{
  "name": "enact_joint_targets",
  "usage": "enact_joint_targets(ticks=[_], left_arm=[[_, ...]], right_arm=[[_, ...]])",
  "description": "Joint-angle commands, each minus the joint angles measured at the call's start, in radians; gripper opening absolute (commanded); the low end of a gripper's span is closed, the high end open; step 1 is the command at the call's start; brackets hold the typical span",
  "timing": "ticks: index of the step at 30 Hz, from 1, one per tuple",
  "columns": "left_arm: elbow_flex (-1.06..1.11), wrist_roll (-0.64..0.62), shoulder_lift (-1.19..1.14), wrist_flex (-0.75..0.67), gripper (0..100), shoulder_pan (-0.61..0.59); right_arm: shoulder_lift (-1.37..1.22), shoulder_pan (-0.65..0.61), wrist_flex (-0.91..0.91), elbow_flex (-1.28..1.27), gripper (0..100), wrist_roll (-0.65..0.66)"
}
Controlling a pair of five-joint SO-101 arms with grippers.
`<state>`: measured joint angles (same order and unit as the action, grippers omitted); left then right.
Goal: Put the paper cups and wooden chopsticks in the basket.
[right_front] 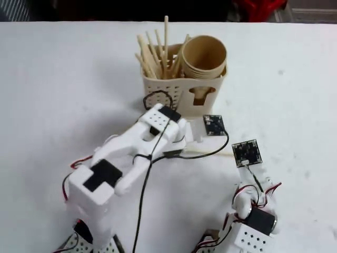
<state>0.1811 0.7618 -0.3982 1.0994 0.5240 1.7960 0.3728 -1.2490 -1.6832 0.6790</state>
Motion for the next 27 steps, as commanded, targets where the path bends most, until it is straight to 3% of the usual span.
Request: enact_joint_targets(ticks=[1, 4, 10, 18, 27], left_arm=[[-0.1, -0.055, -0.056, 0.044, 10, 0.004], [-0.101, -0.058, -0.044, 0.049, 2, -0.001], [-0.031, -0.064, 0.097, 0.069, 2, 0.004], [-0.005, -0.071, 0.414, 0.272, 2, -0.004], [-0.014, -0.252, 0.71, 0.33, 2, -0.002]], right_arm=[[0.005, 0.004, 0.01, -0.006, 1.8, 0.006], [0.005, 0.004, 0.01, -0.006, 1.8, 0.006], [0.005, 0.004, 0.01, -0.006, 1.8, 0.006], [0.005, 0.004, 0.01, -0.006, 1.8, 0.006], [0.005, 0.004, 0.01, -0.006, 1.8, 0.006]])
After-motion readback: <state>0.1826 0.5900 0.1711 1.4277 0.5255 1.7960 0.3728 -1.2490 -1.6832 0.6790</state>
